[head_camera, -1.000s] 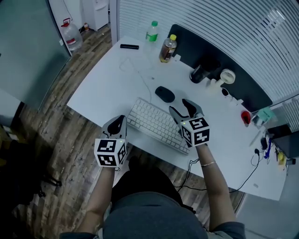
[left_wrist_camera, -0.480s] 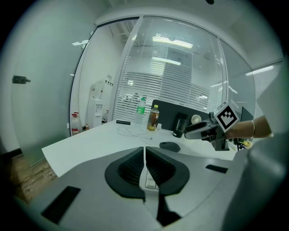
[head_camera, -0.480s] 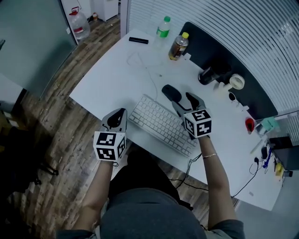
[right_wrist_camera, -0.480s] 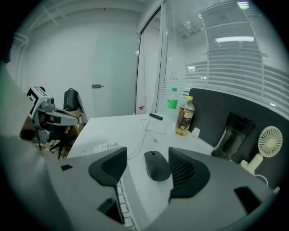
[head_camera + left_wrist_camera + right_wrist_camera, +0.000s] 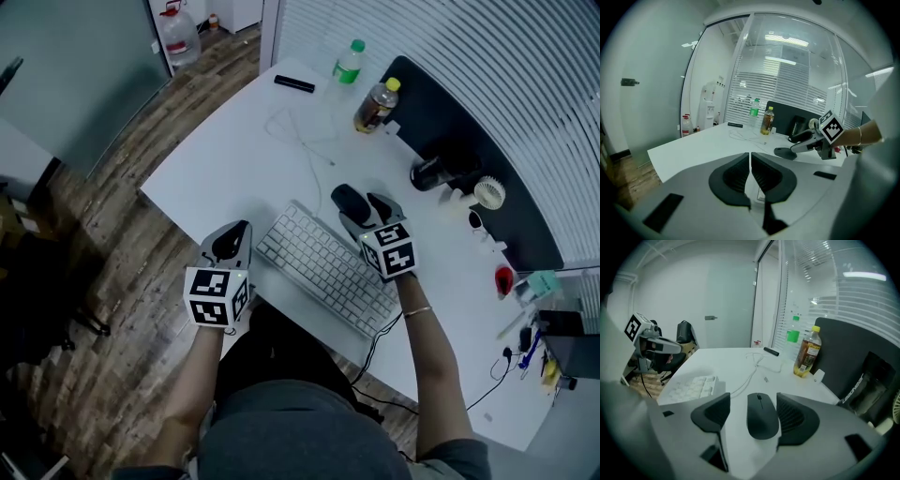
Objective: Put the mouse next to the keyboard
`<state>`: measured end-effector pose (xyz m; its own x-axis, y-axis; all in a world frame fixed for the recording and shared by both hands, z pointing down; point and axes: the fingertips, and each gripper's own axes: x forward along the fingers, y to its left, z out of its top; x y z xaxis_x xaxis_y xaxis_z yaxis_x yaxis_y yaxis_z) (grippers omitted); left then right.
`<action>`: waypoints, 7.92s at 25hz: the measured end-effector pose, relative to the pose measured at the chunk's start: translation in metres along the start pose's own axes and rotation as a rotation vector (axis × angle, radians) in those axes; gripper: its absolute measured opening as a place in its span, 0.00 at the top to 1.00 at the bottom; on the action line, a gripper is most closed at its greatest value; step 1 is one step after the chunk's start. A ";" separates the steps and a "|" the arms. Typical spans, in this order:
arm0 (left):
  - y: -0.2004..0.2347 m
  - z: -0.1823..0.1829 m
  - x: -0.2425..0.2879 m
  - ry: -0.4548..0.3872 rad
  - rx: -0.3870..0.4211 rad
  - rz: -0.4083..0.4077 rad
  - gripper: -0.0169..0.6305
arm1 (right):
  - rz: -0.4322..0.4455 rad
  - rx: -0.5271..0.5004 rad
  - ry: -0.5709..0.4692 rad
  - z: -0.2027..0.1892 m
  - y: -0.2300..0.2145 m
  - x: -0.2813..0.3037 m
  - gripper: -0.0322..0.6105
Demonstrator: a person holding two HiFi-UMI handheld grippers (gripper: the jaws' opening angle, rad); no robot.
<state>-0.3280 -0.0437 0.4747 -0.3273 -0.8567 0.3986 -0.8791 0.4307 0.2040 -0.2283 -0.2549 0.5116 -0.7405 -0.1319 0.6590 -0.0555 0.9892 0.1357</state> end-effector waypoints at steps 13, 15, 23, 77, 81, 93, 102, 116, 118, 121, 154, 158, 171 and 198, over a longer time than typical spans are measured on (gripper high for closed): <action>0.011 -0.011 0.009 0.031 -0.041 0.088 0.93 | 0.096 -0.035 0.088 -0.019 -0.010 0.044 0.47; 0.011 -0.012 0.011 0.035 -0.044 0.094 0.93 | 0.105 -0.025 0.096 -0.023 -0.010 0.048 0.47; 0.009 -0.014 0.013 0.044 -0.047 0.106 0.93 | 0.131 -0.012 0.148 -0.036 -0.012 0.057 0.48; -0.181 -0.028 0.017 0.118 0.271 -0.542 0.93 | -0.535 0.634 0.082 -0.206 0.006 -0.220 0.49; -0.205 -0.037 0.016 0.139 0.295 -0.601 0.93 | -0.603 0.725 0.084 -0.234 0.018 -0.244 0.49; -0.268 -0.057 0.013 0.179 0.353 -0.716 0.93 | -0.712 0.875 0.095 -0.289 0.036 -0.282 0.49; -0.300 -0.067 0.016 0.203 0.389 -0.758 0.93 | -0.748 0.915 0.091 -0.310 0.032 -0.286 0.49; -0.307 -0.070 0.028 0.220 0.388 -0.738 0.93 | -0.756 0.925 0.130 -0.325 0.023 -0.275 0.49; -0.306 -0.072 0.030 0.225 0.388 -0.734 0.93 | -0.758 0.925 0.136 -0.326 0.022 -0.275 0.49; -0.304 -0.073 0.032 0.230 0.382 -0.724 0.93 | -0.760 0.926 0.142 -0.328 0.019 -0.273 0.49; -0.318 -0.078 0.035 0.237 0.382 -0.712 0.93 | -0.743 0.940 0.078 -0.323 0.018 -0.275 0.43; -0.323 -0.078 0.033 0.235 0.386 -0.711 0.93 | -0.749 0.928 0.029 -0.307 0.018 -0.284 0.42; -0.344 -0.078 0.017 0.205 0.410 -0.731 0.93 | -0.820 0.920 -0.122 -0.278 0.026 -0.329 0.64; -0.349 -0.063 -0.011 0.135 0.433 -0.763 0.93 | -0.913 0.865 -0.251 -0.247 0.069 -0.375 0.95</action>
<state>0.0045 -0.1668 0.4553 0.4210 -0.8139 0.4003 -0.9040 -0.4126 0.1118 0.2111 -0.1530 0.4563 -0.3039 -0.8592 0.4115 -0.9527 0.2785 -0.1220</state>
